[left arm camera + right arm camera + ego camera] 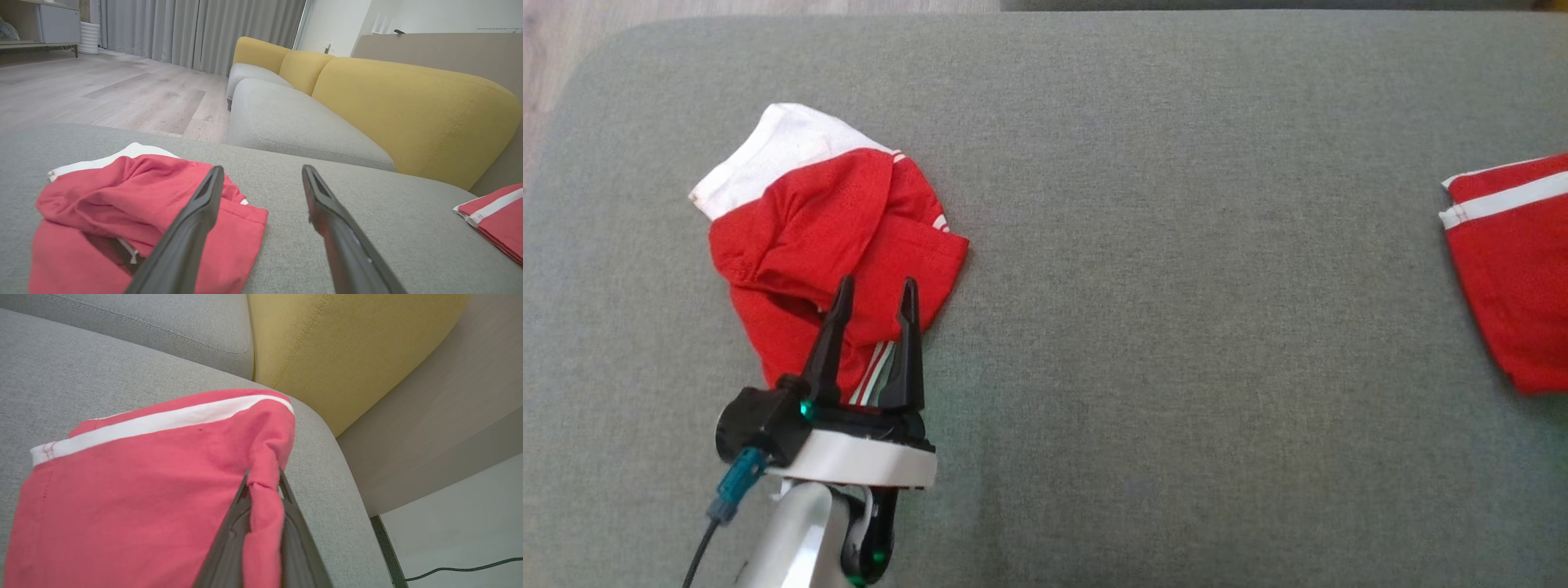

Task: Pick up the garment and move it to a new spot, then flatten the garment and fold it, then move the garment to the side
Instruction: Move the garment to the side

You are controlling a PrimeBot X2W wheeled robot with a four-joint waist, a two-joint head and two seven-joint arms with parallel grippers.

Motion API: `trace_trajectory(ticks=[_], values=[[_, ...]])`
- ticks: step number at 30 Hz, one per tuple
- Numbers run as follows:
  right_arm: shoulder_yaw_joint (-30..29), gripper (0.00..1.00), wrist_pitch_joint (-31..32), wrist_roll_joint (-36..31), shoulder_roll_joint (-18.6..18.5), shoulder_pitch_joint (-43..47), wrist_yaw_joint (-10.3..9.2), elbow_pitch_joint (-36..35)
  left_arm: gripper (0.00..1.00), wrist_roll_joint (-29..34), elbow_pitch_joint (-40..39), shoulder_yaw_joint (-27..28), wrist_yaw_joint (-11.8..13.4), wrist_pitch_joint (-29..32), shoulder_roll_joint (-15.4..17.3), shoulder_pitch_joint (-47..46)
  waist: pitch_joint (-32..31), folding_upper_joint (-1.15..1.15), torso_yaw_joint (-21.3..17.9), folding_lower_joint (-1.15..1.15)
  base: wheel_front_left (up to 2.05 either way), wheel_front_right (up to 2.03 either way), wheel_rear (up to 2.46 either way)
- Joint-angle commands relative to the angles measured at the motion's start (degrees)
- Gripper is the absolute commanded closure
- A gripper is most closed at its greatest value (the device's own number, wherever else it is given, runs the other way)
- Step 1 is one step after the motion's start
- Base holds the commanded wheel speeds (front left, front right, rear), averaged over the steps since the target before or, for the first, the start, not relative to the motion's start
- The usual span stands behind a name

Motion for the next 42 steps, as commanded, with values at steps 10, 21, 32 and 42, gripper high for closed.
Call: trace_trajectory(ticks=[10,21,32,42], values=[[-2.49,0.0,0.24,-2.83,1.67,-1.25,-0.04,-2.86,0.0,0.61,-0.83,2.31,-0.61,-0.45,0.26,-2.44,-0.29,0.0,-0.32,0.0,0.0,0.0,0.0],[-0.2,0.0,-4.0,-1.47,9.86,-1.12,-0.04,-14.12,0.0,0.7,-1.25,3.36,-0.38,-0.45,0.26,-1.2,-5.39,0.0,-0.83,0.0,0.0,0.0,0.0],[5.69,0.0,-8.72,7.39,20.28,2.34,-0.04,-25.79,0.0,1.42,-1.43,4.21,0.26,-0.45,0.26,0.37,-10.9,0.0,0.05,0.0,0.0,0.0,0.0],[13.07,0.0,-16.12,18.87,21.5,12.11,-0.04,-22.19,0.0,0.43,-1.66,3.74,1.05,-0.45,0.26,2.34,-12.08,0.0,0.46,0.0,0.0,0.0,0.0]])
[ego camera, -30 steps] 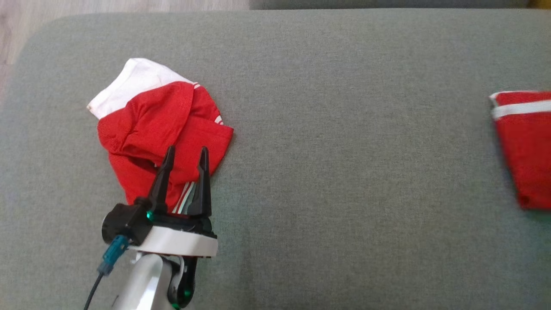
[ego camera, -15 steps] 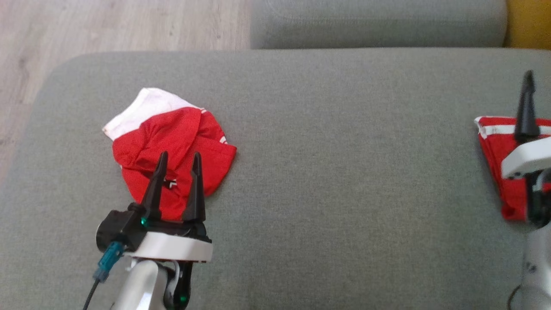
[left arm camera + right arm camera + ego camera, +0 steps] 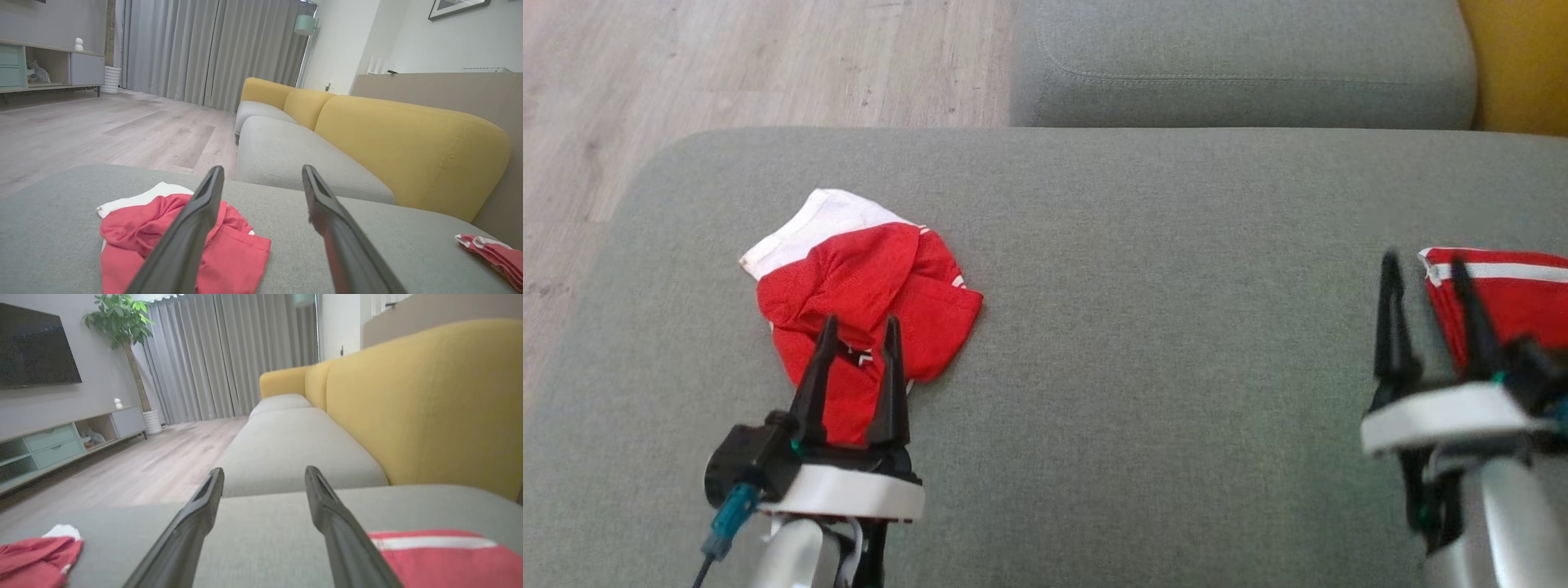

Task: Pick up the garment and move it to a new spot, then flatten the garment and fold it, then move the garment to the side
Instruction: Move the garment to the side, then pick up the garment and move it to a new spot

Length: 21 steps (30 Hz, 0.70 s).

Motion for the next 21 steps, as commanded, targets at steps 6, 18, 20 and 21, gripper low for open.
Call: trace_trajectory(ticks=[6,18,20,21], values=[[2.78,0.0,-4.56,-0.53,-0.24,3.39,-0.04,2.24,0.0,-0.13,-2.13,1.13,0.86,-0.46,0.25,-0.41,0.05,0.0,0.26,0.0,0.0,0.0,0.0],[2.5,0.0,-5.96,-0.57,-0.23,4.33,-0.04,3.96,0.0,0.95,-0.52,0.72,1.11,-0.46,0.25,0.28,-0.22,0.0,-0.01,0.0,0.0,0.0,0.0],[2.57,0.0,-5.98,-0.74,-0.23,4.32,-0.04,3.82,0.0,1.1,-0.24,0.68,1.34,-0.46,0.25,0.18,-0.24,0.0,0.07,0.0,0.0,0.0,0.0],[2.55,0.0,-5.99,-0.79,-0.23,4.32,-0.04,3.69,0.0,1.15,-0.12,0.63,1.42,-0.46,0.25,0.13,-0.21,0.0,0.12,0.0,0.0,0.0,0.0]])
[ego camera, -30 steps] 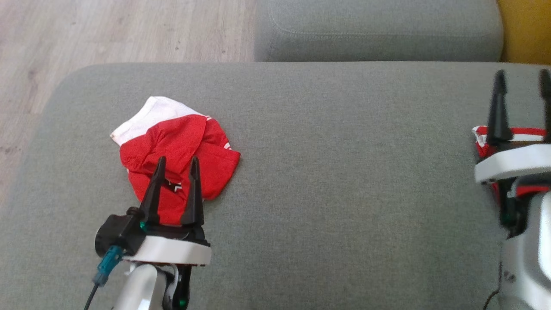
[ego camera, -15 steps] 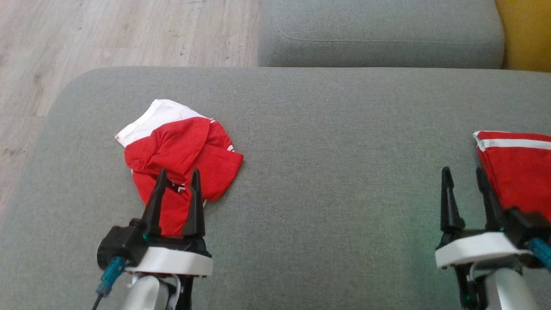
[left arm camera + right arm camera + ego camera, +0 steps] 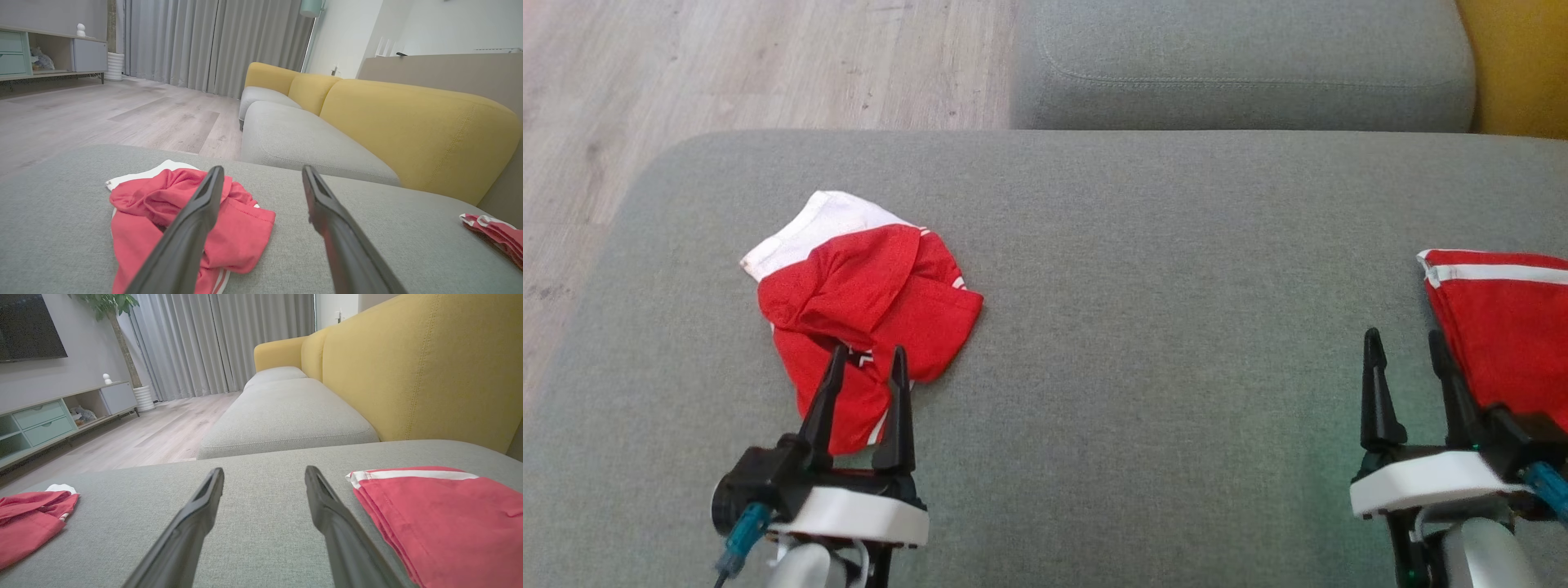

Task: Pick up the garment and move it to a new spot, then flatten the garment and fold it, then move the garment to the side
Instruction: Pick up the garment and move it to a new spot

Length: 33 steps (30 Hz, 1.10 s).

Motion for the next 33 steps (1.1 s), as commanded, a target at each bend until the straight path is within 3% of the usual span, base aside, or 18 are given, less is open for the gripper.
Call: trace_trajectory(ticks=[1,12,33], values=[[1.4,0.0,-0.78,-0.43,-0.34,-1.7,-0.04,-2.0,0.0,0.49,-1.49,1.31,0.44,-0.46,0.2,-2.26,0.06,0.0,0.08,0.0,0.0,0.0,0.0],[3.59,0.0,-0.79,0.23,-0.34,-1.55,-0.04,-3.07,0.0,0.41,-1.22,1.76,0.55,-0.46,0.2,-2.41,0.15,0.0,1.75,0.0,0.0,0.0,0.0],[10.67,0.0,-0.8,3.69,-0.34,0.73,-0.04,-2.95,0.0,1.82,-0.61,5.0,0.61,-0.46,0.2,-0.23,-3.01,0.0,15.57,0.0,0.0,0.0,0.0]])
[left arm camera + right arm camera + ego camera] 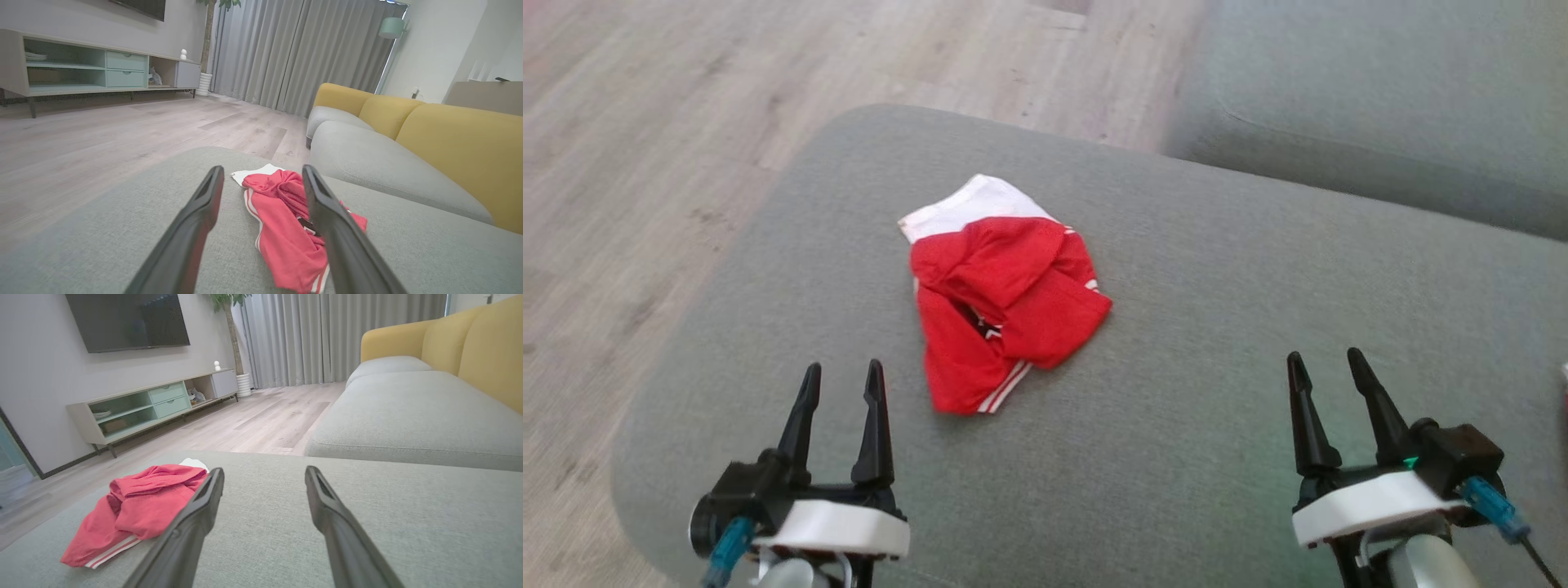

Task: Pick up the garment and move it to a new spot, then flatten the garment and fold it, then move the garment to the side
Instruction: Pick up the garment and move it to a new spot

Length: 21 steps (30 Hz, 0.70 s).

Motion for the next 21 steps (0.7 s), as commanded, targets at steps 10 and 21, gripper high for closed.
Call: trace_trajectory(ticks=[10,21], values=[[1.96,0.0,-0.77,0.27,-0.32,-0.97,-0.04,-1.86,0.0,0.61,-2.09,2.68,-0.05,-0.46,0.2,-1.1,-0.08,0.0,2.26,0.0,0.0,0.0,0.0],[-1.28,0.0,-0.77,-3.18,-0.32,-5.55,-0.04,-3.49,0.0,2.75,5.29,-3.06,-4.01,5.09,4.35,-17.46,8.86,0.0,-1.0,0.0,0.0,0.0,0.0]])
